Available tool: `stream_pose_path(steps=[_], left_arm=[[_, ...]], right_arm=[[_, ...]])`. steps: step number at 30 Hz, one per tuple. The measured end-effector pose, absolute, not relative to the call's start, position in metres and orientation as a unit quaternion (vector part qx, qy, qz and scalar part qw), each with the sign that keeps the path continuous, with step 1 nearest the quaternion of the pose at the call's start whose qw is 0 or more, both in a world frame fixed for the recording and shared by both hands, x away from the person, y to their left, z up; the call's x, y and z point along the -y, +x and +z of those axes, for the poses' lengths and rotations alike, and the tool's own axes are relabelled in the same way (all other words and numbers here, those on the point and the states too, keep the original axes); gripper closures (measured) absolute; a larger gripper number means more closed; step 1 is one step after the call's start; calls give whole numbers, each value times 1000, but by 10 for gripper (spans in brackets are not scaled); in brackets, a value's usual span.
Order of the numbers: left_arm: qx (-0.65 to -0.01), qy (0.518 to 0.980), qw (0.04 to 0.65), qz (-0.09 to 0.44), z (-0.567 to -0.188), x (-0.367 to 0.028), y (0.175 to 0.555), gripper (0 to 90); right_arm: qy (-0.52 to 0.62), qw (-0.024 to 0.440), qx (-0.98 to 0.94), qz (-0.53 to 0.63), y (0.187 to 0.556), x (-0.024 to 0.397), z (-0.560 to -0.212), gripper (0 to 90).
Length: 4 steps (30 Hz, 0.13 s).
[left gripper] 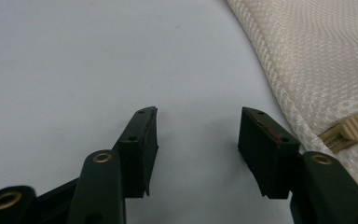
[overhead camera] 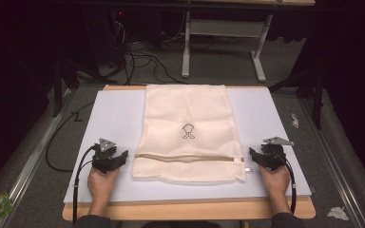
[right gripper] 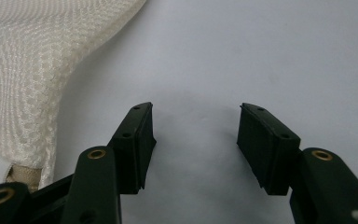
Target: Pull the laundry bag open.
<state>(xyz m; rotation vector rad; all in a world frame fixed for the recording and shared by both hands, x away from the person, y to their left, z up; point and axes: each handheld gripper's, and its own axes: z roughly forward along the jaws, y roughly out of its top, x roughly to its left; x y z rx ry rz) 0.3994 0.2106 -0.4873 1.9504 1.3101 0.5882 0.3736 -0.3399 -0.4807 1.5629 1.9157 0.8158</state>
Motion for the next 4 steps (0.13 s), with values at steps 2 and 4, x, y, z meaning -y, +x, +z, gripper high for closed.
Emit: stream_pose_path(steps=[2, 4], left_arm=[[-506, 754, 352, 227, -487, -211, 399, 474], [-506, 754, 352, 227, -487, -211, 399, 474]], right_arm=[[579, 265, -709, 302, 374, 340, -481, 464], [579, 265, -709, 302, 374, 340, -481, 464]])
